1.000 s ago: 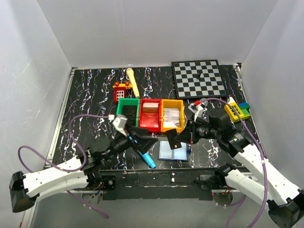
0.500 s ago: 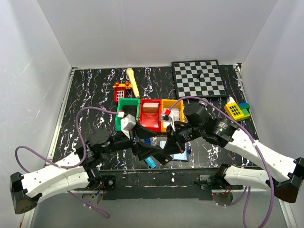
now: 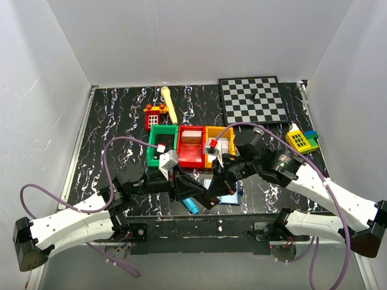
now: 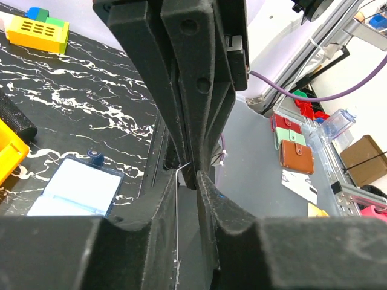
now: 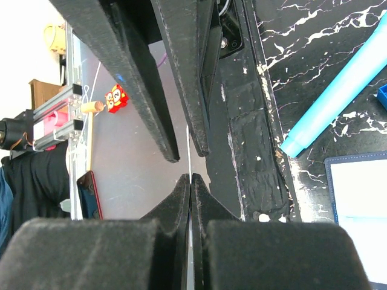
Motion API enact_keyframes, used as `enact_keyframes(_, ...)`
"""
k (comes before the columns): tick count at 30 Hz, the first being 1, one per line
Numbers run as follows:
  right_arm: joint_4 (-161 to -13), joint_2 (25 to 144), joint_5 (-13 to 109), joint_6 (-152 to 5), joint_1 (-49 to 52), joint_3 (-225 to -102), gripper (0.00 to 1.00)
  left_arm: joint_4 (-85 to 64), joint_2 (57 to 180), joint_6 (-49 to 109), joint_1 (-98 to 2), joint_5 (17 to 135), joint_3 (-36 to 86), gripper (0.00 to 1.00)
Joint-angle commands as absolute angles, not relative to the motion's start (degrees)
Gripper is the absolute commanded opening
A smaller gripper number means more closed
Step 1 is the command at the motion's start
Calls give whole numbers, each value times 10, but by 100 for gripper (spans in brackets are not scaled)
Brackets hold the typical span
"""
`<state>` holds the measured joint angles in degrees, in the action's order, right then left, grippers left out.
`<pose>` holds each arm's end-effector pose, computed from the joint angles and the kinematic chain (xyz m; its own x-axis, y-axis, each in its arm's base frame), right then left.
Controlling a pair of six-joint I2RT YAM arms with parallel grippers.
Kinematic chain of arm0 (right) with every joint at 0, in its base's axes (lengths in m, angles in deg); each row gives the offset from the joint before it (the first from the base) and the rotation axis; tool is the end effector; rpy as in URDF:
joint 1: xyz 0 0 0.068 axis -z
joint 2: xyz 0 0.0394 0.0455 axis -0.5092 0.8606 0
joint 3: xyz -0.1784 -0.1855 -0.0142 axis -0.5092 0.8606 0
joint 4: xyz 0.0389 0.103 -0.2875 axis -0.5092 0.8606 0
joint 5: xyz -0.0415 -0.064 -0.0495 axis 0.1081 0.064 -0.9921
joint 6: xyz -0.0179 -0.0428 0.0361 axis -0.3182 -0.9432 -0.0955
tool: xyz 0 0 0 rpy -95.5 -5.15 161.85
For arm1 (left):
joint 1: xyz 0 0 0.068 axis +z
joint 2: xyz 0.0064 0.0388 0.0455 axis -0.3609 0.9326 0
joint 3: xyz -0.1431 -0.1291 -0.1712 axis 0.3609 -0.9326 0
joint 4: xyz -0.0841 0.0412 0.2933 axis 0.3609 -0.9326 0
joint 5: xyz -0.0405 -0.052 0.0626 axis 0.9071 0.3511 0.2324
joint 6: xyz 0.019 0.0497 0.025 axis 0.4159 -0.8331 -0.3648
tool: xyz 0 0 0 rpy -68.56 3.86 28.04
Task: Take the credit cards out of the card holder
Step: Place the credit card in the storage box.
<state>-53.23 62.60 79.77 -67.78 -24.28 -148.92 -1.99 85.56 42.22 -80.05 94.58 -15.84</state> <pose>0.1363 0.2407 0.3358 -0.5084 -0.4354 -0.7429 -0.8488 0.1080 0.5175 0.1115 -0.2218 0.2841 -0.3990 -0.0320 -0.9164 0.9136 0.0717 -0.4003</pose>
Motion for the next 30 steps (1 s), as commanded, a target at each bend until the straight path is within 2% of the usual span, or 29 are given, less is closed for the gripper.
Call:
enact_keyframes(1,-538,621,802,-691,-247,-1519,1,-9,854,424,-798,959,-169,18)
enact_keyframes(5,-537,617,806,-693,-247,-1518,1,0,849,425,-797,953,-181,12)
enact_keyframes(7,-543,614,809,-690,-246,-1515,1,4,852,427,-797,962,-182,0)
enact_keyframes(9,-552,612,825,-684,-247,-1514,1,6,854,426,-797,965,-181,0)
enact_keyframes(11,-556,608,829,-678,-247,-1517,27,19,839,434,-797,941,-191,0)
enact_keyframes(12,-562,601,817,-672,-247,-1515,55,30,822,441,-796,913,-201,0)
enact_keyframes(16,-668,523,706,-606,-240,-1453,81,64,741,482,-774,815,-251,0)
enact_keyframes(17,-718,499,685,-572,-236,-1426,84,67,724,489,-764,801,-258,0)
enact_keyframes(22,-927,407,563,-430,-234,-1276,87,72,702,567,-696,798,-271,0)
enact_keyframes(30,-977,400,568,-415,-233,-1256,81,287,752,714,-662,884,-332,0)
